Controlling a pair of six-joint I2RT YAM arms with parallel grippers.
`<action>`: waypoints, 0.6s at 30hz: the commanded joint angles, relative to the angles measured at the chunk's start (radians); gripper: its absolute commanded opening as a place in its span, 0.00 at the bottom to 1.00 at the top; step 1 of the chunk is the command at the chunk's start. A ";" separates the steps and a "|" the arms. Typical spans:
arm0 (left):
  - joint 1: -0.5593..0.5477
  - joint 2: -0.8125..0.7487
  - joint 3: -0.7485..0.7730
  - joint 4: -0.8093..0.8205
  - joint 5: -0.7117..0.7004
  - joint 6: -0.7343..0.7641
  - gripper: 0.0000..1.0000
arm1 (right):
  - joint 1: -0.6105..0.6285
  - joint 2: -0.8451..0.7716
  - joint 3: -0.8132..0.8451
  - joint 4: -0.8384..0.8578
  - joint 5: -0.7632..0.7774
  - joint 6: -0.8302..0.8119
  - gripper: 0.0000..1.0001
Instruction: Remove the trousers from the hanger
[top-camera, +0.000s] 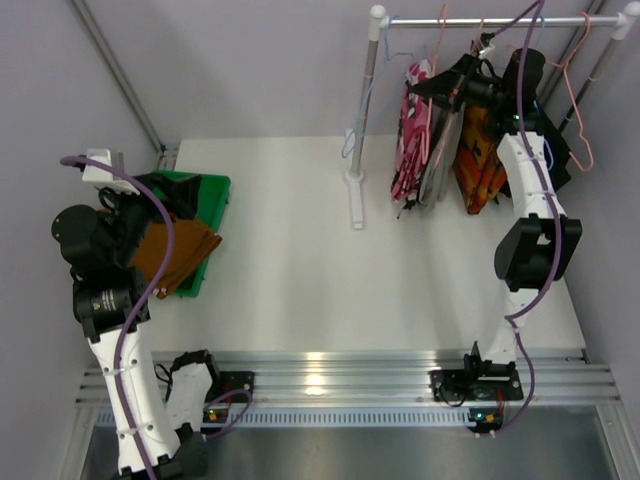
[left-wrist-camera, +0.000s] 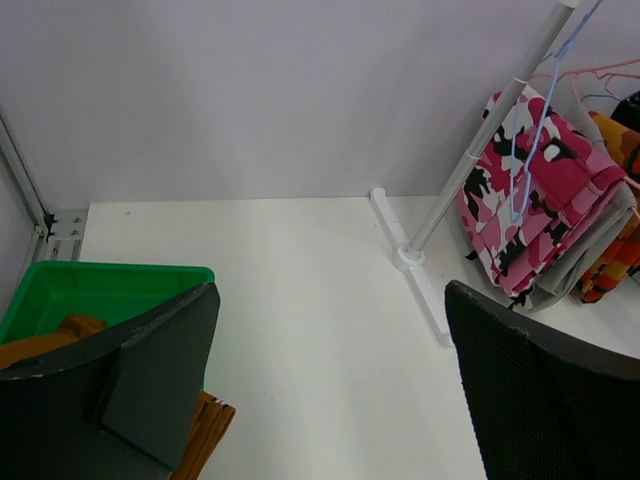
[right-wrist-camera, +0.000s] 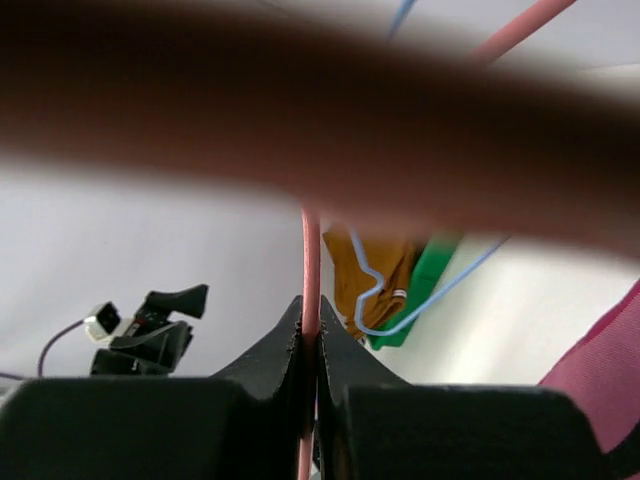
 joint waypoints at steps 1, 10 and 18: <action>0.003 -0.007 0.033 0.018 0.011 0.000 0.99 | 0.001 -0.130 0.046 0.381 -0.037 0.135 0.00; 0.003 -0.016 0.029 0.023 0.015 -0.008 0.99 | -0.017 -0.163 0.103 0.510 -0.031 0.251 0.00; 0.003 -0.016 0.027 0.023 0.010 -0.011 0.99 | -0.019 -0.275 -0.026 0.598 -0.057 0.311 0.00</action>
